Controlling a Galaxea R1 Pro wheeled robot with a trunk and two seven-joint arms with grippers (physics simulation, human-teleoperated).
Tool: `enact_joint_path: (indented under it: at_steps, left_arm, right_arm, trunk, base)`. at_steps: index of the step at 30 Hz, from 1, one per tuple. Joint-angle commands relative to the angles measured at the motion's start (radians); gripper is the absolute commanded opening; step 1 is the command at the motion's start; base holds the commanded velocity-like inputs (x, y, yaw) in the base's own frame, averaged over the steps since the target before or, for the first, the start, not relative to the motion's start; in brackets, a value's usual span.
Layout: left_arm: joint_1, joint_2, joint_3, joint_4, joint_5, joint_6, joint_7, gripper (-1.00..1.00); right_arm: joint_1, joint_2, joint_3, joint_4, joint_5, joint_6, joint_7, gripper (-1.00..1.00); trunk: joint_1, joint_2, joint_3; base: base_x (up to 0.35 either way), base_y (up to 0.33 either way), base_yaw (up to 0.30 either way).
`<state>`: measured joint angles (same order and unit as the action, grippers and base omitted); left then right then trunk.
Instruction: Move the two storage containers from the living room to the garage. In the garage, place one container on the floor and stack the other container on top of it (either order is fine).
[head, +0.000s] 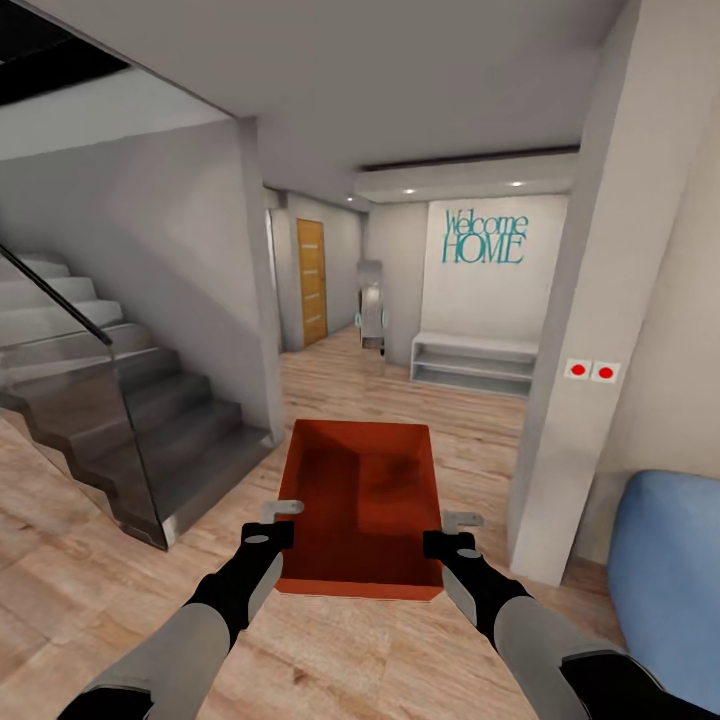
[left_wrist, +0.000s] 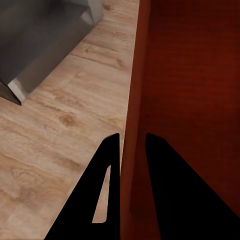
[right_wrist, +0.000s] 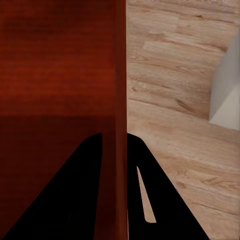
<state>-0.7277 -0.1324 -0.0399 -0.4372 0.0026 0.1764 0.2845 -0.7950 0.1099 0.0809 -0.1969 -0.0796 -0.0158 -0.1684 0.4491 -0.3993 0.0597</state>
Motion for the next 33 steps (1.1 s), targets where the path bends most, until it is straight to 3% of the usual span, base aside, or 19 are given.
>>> enact_joint_path:
  at_steps: [1,33]
  left_arm:
    - [0.001,0.011,-0.006,0.002,-0.003,0.01,0.012,-1.0]
    - [0.001,0.011,-0.006,0.0,-0.003,0.01,0.012,-1.0]
  right_arm:
    - [-0.001,-0.016,-0.001,-0.004,0.011,-0.003,-0.013,-1.0]
    - [-0.001,-0.016,-0.001,-0.004,0.011,0.0,-0.014,-1.0]
  trunk:
    - [0.001,-0.001,0.0]
    - [0.001,-0.001,0.0]
  base:
    - [0.324,0.0,0.0]
    - [0.324,0.0,-0.017]
